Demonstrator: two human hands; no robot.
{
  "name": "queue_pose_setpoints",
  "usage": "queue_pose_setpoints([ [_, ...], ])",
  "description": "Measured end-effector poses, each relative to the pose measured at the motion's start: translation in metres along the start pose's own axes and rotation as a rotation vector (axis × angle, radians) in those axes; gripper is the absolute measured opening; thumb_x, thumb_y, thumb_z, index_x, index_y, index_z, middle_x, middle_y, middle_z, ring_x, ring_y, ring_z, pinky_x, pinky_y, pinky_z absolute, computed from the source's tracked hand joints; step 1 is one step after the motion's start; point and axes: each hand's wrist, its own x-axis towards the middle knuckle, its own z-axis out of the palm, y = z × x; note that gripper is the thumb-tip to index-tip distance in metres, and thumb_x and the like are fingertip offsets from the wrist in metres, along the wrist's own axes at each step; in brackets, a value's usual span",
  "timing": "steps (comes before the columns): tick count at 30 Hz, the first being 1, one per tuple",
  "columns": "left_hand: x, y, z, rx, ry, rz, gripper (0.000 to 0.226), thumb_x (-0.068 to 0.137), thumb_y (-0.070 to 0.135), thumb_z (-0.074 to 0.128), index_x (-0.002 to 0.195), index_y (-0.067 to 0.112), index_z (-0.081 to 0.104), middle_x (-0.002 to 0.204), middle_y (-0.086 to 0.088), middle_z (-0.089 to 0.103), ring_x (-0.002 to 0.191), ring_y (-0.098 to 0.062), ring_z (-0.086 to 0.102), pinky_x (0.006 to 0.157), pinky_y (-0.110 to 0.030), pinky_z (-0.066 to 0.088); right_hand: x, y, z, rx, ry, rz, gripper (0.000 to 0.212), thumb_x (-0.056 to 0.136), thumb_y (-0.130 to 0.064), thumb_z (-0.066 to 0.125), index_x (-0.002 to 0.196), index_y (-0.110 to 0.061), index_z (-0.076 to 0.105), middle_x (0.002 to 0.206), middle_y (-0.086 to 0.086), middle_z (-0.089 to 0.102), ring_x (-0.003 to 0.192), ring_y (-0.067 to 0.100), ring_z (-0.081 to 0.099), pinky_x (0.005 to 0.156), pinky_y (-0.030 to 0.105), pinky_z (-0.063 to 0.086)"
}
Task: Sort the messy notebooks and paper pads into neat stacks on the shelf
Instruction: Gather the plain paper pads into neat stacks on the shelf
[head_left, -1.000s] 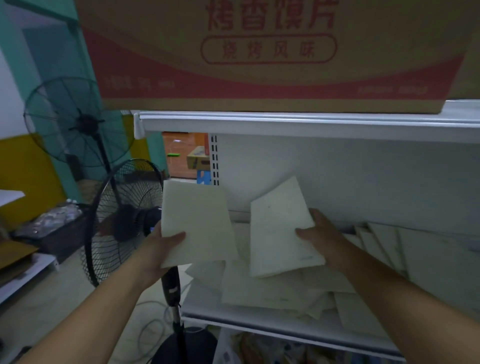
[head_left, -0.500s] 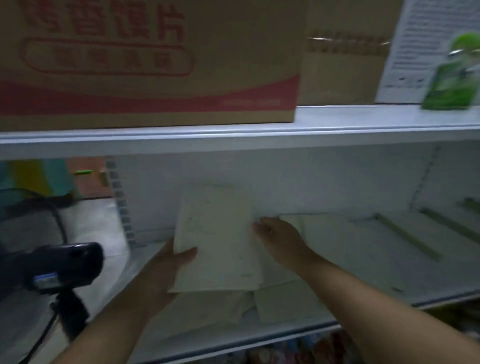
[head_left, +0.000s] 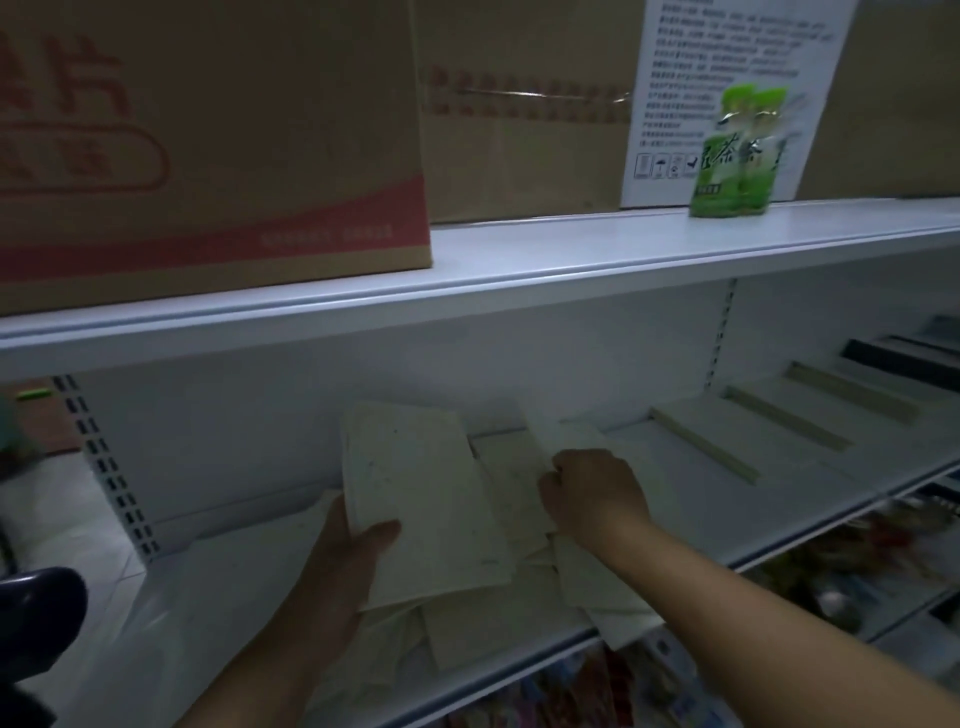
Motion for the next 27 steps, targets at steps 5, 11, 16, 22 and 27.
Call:
queue_pose_setpoints([
  [5,-0.012,0.003,0.057,0.092,0.075,0.12,0.04,0.093,0.018,0.057,0.131,0.021,0.046,0.124,-0.005,0.059,0.11,-0.025,0.058,0.1,-0.046,0.046,-0.03,-0.041,-0.001,-0.107,0.197,-0.31,0.026,0.059,-0.03,0.047,0.056,-0.011,0.065,0.055,0.004,0.064,0.037,0.02,0.057,0.038,0.014,0.034],
  [11,-0.027,-0.012,0.127,0.09,0.026,0.069,0.036,0.092,0.041,0.052,0.123,0.024,0.047,0.114,0.003,0.063,0.103,-0.019,0.062,0.085,-0.034,0.052,-0.055,0.006,-0.007,-0.058,0.19,-0.418,0.021,0.053,-0.033,0.059,0.061,-0.017,0.068,0.057,-0.004,0.062,0.043,0.013,0.056,0.035,0.018,0.032],
  [16,-0.047,-0.04,0.207,0.052,-0.025,-0.081,0.016,0.094,0.02,0.053,0.108,0.014,0.058,0.095,-0.012,0.069,0.084,-0.027,0.068,0.06,-0.028,0.052,-0.063,0.095,-0.045,0.198,-0.132,-0.472,0.055,0.079,-0.049,0.03,0.098,-0.012,0.066,0.104,0.004,0.064,0.099,0.022,0.054,0.083,0.036,0.049],
  [22,-0.07,-0.068,0.302,-0.026,-0.194,-0.226,0.024,0.096,0.017,0.048,0.12,0.014,0.052,0.098,-0.004,0.065,0.085,-0.022,0.063,0.064,-0.031,0.05,-0.052,0.264,-0.095,0.563,-0.18,0.395,0.068,0.092,-0.043,0.052,0.147,-0.01,0.029,0.149,0.008,0.035,0.136,0.025,0.037,0.109,0.03,0.032],
  [27,-0.084,-0.095,0.38,-0.085,-0.243,-0.252,0.027,0.098,0.017,0.045,0.125,0.013,0.051,0.103,-0.004,0.066,0.092,-0.023,0.064,0.068,-0.032,0.05,-0.065,0.345,-0.105,1.042,-0.297,0.654,0.029,0.099,-0.021,0.046,0.115,0.0,0.057,0.096,0.015,0.07,0.081,0.026,0.069,0.064,0.028,0.051],
])
